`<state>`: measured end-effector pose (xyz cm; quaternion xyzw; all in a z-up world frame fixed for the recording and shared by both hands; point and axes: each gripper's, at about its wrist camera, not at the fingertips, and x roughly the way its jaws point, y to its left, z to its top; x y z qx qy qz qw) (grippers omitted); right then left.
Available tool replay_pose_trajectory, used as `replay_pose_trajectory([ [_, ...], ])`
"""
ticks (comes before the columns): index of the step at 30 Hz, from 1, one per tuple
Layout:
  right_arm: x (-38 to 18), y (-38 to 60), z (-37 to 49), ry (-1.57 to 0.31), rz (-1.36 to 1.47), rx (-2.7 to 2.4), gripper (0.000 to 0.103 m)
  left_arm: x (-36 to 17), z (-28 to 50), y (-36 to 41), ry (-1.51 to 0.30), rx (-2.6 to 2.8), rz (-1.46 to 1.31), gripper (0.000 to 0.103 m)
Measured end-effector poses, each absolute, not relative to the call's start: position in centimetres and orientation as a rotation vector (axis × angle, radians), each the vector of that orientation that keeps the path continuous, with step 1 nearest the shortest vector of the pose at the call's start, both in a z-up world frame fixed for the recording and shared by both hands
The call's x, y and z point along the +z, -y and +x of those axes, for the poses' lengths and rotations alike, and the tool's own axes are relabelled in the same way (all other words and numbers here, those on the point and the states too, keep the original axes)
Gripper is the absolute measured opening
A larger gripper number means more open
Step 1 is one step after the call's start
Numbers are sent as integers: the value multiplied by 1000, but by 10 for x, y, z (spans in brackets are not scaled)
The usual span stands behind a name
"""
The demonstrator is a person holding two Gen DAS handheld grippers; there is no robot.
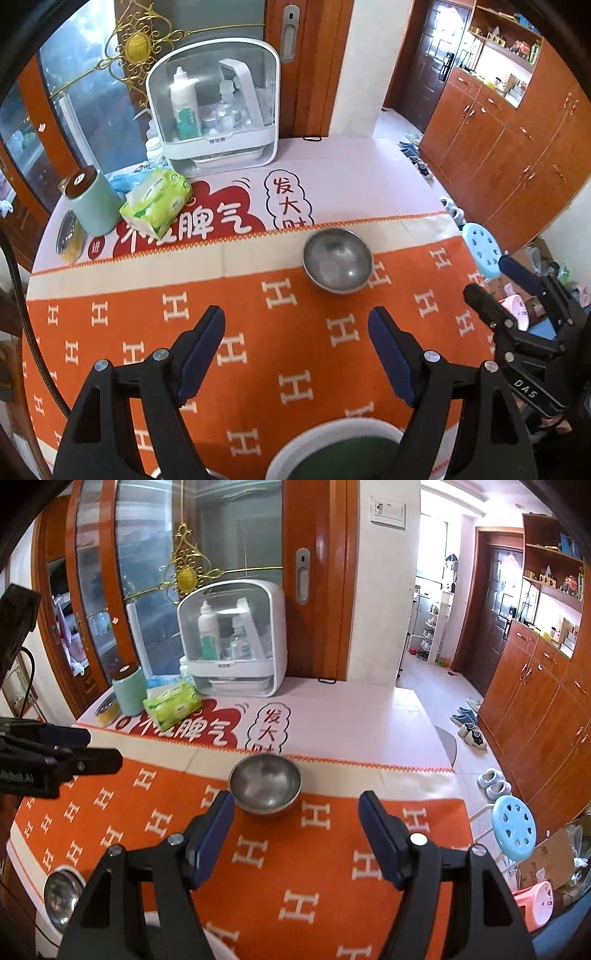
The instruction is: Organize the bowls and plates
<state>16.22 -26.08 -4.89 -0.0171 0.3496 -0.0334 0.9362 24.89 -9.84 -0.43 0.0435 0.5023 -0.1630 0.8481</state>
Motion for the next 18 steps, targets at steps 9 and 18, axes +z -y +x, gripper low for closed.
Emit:
replay_pose_trajectory([
  [9,-73,274,203,-734,28,-83,70,-36,293,119,-1128,-338,78,79],
  [18,-110,288,233,-772,112,-87,70,-84,328,126,-1198,-330,51,79],
])
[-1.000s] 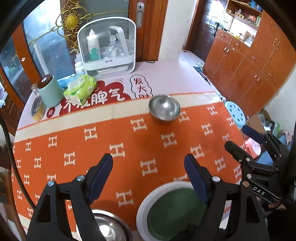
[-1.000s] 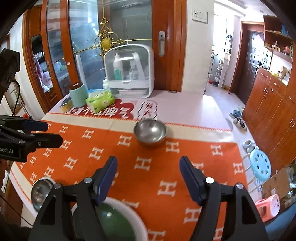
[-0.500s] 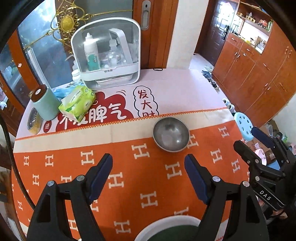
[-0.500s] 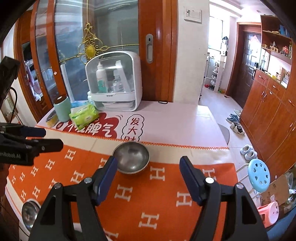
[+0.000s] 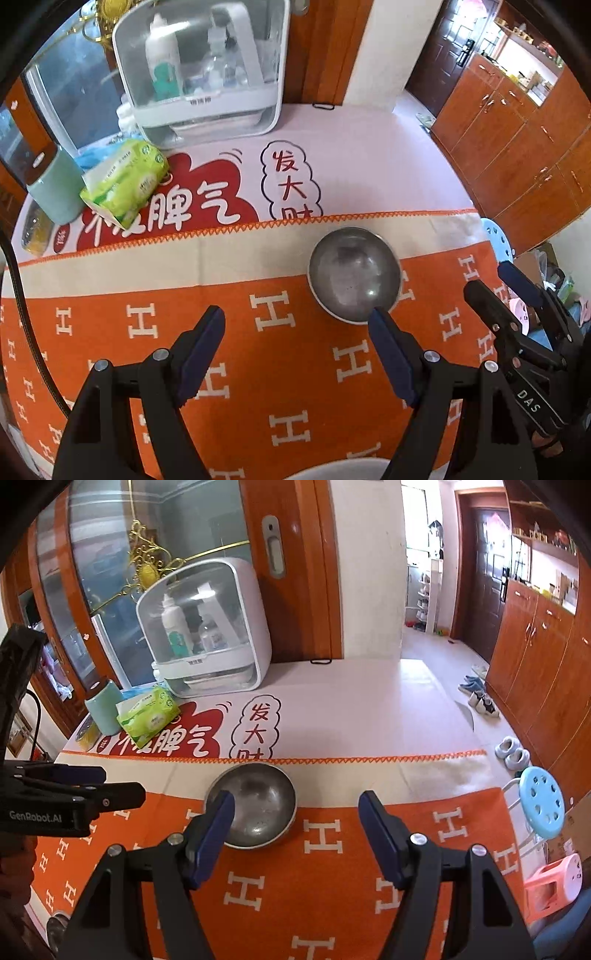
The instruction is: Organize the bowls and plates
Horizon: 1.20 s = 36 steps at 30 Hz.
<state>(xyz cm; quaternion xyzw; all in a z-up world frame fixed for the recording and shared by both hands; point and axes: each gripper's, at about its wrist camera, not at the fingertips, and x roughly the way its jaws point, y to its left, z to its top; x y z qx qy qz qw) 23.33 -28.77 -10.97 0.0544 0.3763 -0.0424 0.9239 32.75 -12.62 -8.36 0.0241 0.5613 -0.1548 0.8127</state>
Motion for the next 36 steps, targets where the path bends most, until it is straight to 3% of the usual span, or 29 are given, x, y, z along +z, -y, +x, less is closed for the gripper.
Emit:
replay_pose_trajectory([
  [14,-176,302,263,-893,269,-42,70,-159,364,134,-1270,-306,16,79],
  [27,-202,302,270,-915,337,12,70,-201,367,146,-1293,-294,-22,78],
  [33,-210,298,271,-932,342,23,55,-212,363,149,-1331,-328,-78,67],
  [36,-214,297,271,-944,348,30,49,-215,362,149,-1351,-345,-97,66],
])
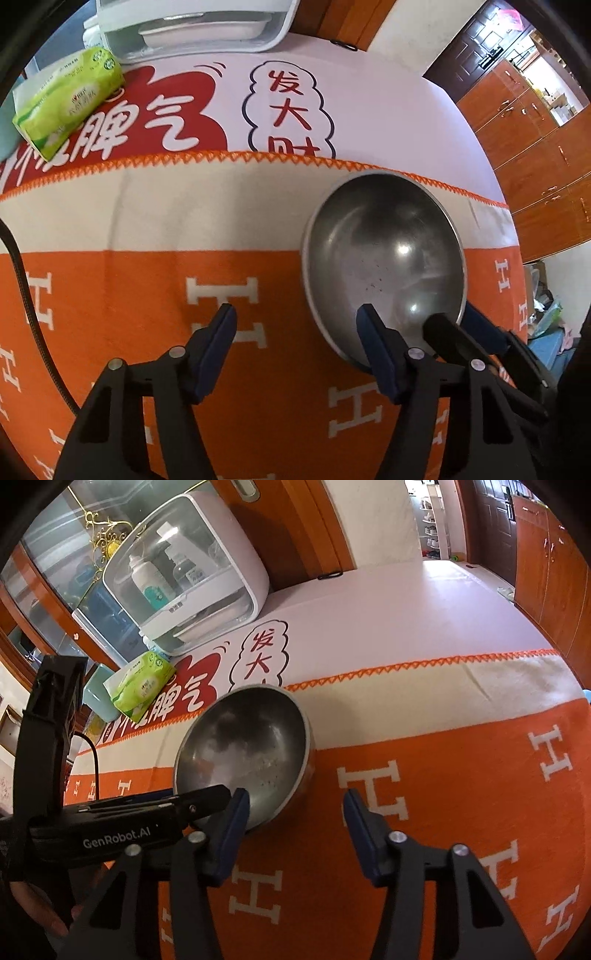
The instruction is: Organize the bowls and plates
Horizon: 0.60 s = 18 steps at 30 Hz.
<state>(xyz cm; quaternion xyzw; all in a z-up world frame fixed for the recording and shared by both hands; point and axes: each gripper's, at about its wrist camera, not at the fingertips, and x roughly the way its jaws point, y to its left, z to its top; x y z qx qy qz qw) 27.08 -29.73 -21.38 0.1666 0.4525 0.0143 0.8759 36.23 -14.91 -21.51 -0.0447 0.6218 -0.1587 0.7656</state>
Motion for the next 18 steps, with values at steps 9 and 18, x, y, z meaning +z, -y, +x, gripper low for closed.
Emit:
replay_pose_trajectory([
  [9,-218,292,268,-968,337,44,26,-226,356,151,-1406,-401,-152,36],
  [18,-217,286,264,-981,296,52,16,-226,343,164,-1428,-434,-118,27],
])
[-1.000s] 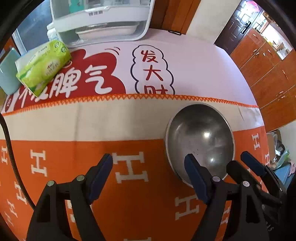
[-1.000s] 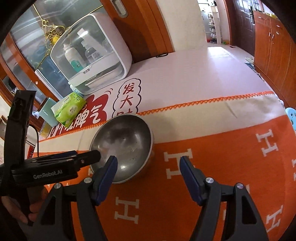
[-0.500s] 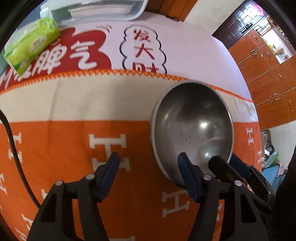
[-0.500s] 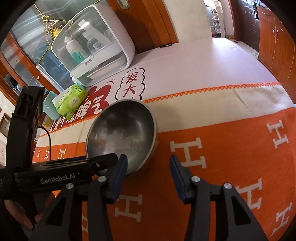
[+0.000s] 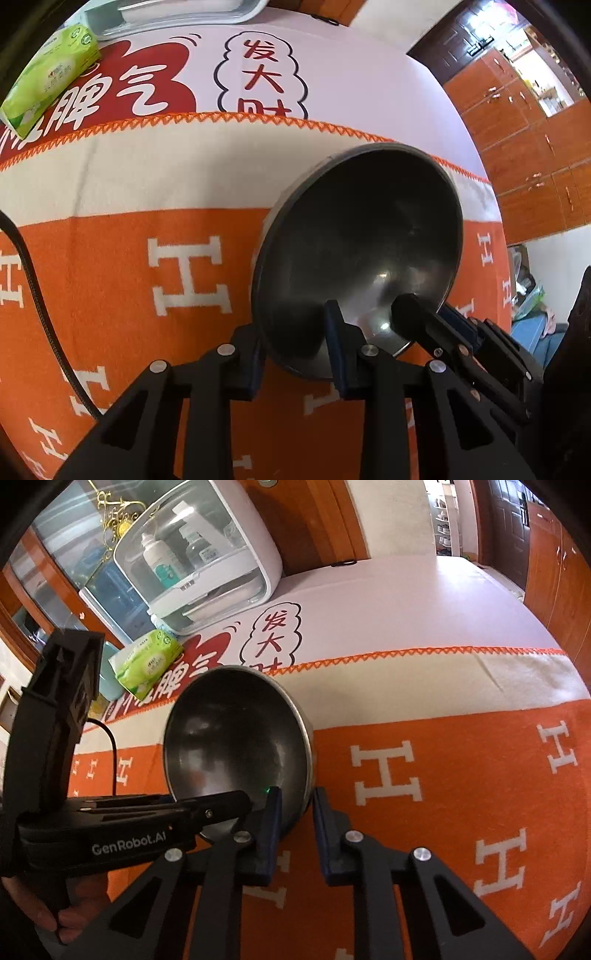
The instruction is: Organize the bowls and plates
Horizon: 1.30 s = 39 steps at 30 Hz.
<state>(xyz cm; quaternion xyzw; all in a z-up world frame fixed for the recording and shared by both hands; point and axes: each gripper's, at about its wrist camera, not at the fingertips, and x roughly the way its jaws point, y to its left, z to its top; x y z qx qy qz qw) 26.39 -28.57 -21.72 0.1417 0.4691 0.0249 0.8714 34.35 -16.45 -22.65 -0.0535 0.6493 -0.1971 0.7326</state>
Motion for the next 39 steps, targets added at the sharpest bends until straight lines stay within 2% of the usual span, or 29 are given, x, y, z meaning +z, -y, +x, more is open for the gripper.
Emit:
replay_pose_trajectory([
  [6,-218,288,254,-992,311,35,12,-230,338,167,-1452,-438,-124,26],
  [15,-215,286,229,-1006,309,23,12,-227,315,171,-1473,-463,-112,26],
  [39,-162,250,135,-983,212,81,12,-173,225,146,-1438,-457,-145,26],
])
